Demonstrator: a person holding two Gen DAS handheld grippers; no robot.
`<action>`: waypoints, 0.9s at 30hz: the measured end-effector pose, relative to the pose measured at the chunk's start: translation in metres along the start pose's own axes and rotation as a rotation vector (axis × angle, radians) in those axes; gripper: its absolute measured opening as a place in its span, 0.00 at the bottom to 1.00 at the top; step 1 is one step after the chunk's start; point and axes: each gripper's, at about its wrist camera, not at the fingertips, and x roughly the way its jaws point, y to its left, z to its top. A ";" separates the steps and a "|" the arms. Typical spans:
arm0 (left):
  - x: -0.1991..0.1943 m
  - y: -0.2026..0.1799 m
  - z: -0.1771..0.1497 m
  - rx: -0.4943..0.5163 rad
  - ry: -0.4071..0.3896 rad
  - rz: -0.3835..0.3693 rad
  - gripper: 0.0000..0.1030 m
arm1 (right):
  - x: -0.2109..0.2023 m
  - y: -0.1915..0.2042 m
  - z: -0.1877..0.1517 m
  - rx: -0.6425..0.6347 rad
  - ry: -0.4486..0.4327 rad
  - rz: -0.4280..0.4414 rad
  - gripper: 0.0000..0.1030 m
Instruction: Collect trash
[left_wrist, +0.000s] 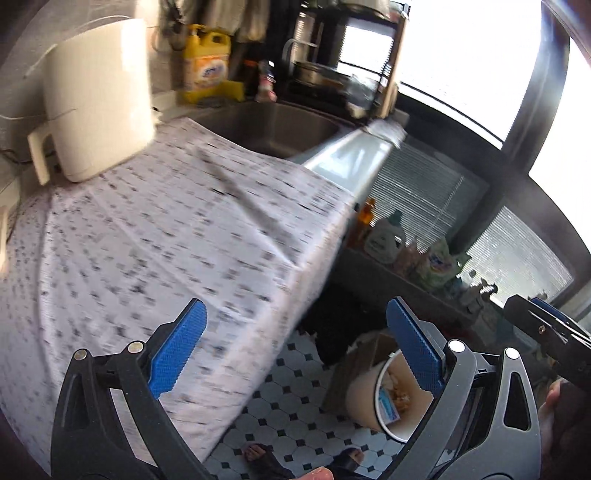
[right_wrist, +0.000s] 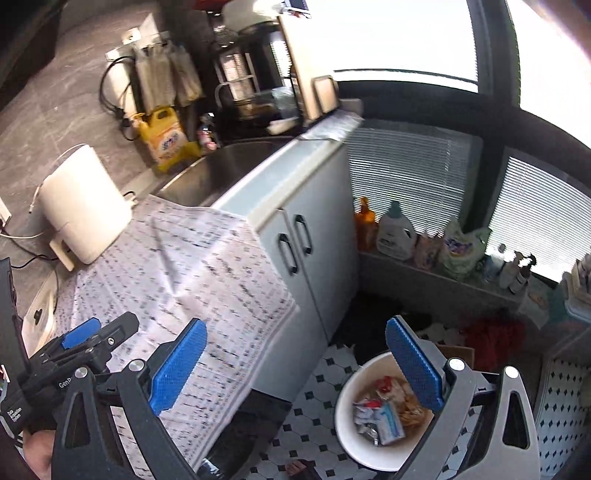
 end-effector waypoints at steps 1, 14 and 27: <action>-0.004 0.010 0.002 -0.005 -0.009 0.006 0.94 | 0.000 0.008 0.001 0.004 0.000 0.008 0.92; -0.063 0.074 0.015 -0.046 -0.111 0.088 0.94 | -0.028 0.088 0.008 -0.071 -0.047 0.090 0.92; -0.141 0.068 -0.012 -0.109 -0.199 0.174 0.94 | -0.088 0.098 -0.004 -0.158 -0.101 0.178 0.92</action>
